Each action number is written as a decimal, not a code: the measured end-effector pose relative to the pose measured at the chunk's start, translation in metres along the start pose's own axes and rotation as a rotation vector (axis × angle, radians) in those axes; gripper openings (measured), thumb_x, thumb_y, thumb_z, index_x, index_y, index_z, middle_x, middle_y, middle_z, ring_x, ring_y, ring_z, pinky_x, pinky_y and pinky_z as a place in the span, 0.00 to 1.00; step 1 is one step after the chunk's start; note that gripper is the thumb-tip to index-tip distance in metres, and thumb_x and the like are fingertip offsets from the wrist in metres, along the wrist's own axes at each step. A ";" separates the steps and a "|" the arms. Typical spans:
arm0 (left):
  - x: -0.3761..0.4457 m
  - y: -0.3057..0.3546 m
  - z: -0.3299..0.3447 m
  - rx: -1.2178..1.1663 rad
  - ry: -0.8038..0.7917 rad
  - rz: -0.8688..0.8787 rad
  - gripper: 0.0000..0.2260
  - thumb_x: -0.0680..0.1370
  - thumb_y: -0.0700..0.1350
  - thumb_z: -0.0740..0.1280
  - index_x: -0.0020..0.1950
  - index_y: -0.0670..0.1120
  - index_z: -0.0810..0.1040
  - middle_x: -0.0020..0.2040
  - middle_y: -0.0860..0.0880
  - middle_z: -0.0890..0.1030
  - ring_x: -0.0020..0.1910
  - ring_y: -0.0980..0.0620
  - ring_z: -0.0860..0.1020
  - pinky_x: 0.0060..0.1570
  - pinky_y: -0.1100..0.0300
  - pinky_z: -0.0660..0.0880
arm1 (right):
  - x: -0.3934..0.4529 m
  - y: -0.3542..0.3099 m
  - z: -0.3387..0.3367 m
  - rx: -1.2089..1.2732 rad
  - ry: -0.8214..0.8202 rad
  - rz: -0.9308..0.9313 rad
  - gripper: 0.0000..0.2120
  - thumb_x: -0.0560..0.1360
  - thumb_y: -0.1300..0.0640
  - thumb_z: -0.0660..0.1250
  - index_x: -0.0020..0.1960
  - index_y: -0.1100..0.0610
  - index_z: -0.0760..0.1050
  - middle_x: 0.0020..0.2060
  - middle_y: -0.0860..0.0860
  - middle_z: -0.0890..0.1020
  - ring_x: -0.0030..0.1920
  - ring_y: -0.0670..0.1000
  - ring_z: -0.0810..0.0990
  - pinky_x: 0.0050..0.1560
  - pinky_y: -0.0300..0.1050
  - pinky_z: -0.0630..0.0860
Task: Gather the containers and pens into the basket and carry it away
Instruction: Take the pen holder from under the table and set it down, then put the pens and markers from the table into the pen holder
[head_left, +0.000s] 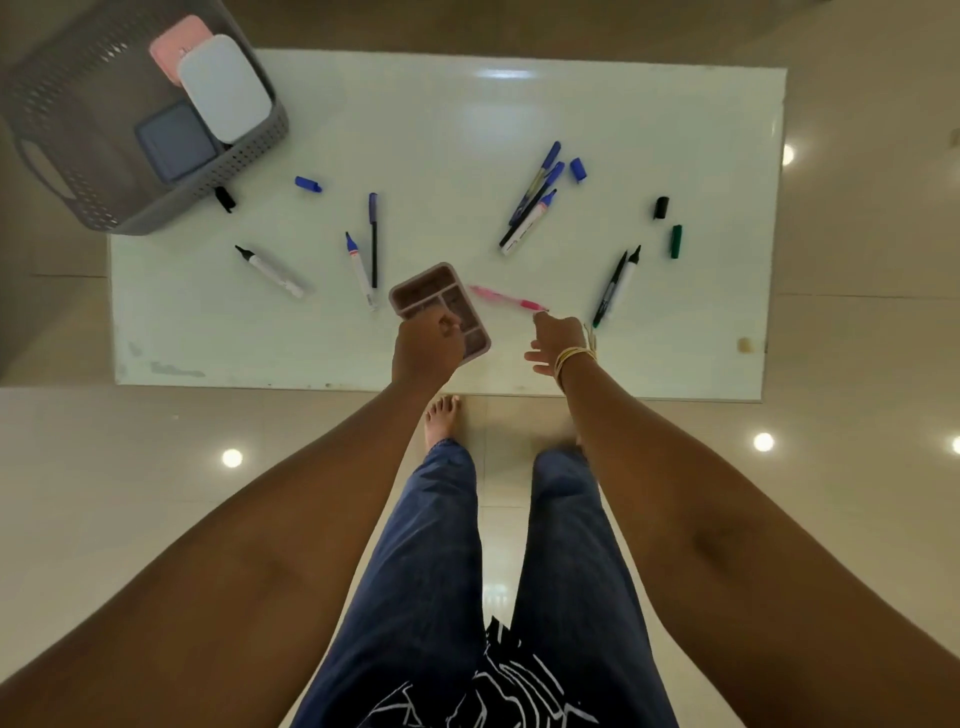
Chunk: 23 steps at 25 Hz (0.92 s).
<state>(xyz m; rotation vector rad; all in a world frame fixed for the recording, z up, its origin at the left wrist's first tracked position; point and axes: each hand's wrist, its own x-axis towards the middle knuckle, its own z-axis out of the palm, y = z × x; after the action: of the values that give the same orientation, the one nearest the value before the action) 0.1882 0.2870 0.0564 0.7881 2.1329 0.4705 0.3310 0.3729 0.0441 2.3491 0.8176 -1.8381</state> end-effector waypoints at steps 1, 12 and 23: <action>0.003 0.014 0.013 -0.021 -0.011 0.009 0.09 0.75 0.40 0.61 0.49 0.43 0.81 0.47 0.45 0.83 0.46 0.49 0.79 0.42 0.63 0.71 | 0.008 -0.004 -0.016 -0.062 0.052 -0.026 0.22 0.78 0.52 0.58 0.66 0.66 0.70 0.60 0.61 0.79 0.54 0.60 0.83 0.51 0.54 0.80; 0.034 0.093 0.176 -0.253 0.024 -0.157 0.09 0.77 0.39 0.62 0.49 0.39 0.81 0.47 0.41 0.84 0.49 0.43 0.83 0.54 0.48 0.79 | 0.122 -0.033 -0.120 -0.449 0.125 -0.251 0.24 0.81 0.48 0.58 0.70 0.64 0.62 0.68 0.61 0.71 0.68 0.60 0.71 0.66 0.51 0.70; 0.040 0.090 0.223 -0.289 0.072 -0.266 0.10 0.77 0.39 0.61 0.49 0.43 0.82 0.45 0.43 0.85 0.45 0.43 0.83 0.51 0.49 0.80 | 0.175 -0.025 -0.147 -0.119 -0.041 -0.220 0.08 0.73 0.56 0.67 0.40 0.61 0.78 0.38 0.57 0.83 0.43 0.56 0.83 0.49 0.51 0.82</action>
<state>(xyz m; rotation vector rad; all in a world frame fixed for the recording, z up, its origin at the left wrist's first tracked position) 0.3784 0.3948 -0.0516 0.3241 2.1325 0.6528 0.4776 0.5114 -0.0661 2.2191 1.1865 -1.8490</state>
